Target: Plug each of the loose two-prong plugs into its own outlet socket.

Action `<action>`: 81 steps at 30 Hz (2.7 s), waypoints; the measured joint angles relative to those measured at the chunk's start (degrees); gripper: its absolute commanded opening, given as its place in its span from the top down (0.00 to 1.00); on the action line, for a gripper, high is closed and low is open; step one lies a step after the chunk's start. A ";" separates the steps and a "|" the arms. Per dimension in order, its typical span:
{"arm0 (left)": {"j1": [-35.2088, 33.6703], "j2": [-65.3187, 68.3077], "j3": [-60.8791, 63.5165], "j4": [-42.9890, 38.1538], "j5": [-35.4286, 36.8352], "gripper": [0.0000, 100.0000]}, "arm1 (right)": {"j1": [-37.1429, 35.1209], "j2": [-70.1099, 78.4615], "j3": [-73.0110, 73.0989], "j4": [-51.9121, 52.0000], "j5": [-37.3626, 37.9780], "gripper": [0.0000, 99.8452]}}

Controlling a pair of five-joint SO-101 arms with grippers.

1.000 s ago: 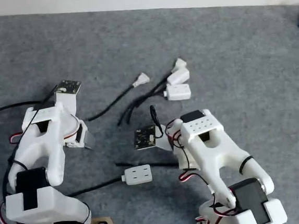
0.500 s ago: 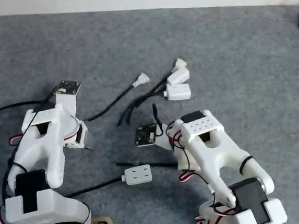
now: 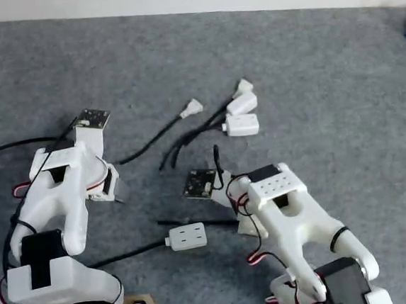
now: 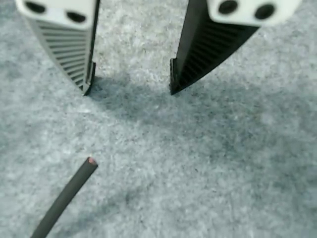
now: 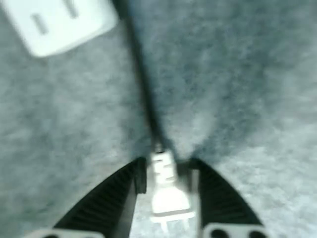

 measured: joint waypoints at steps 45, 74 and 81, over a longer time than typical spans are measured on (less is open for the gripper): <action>15.74 -92.66 37.71 2.02 8.00 0.62 | -13.01 -28.40 -7.12 -12.04 -75.78 0.99; 24.97 -97.93 49.14 -5.10 7.91 0.62 | -19.16 -30.59 -6.59 -9.23 -75.87 0.99; 24.18 -97.76 49.23 -5.54 7.91 0.64 | -19.16 -30.68 -9.23 -2.73 -71.91 0.99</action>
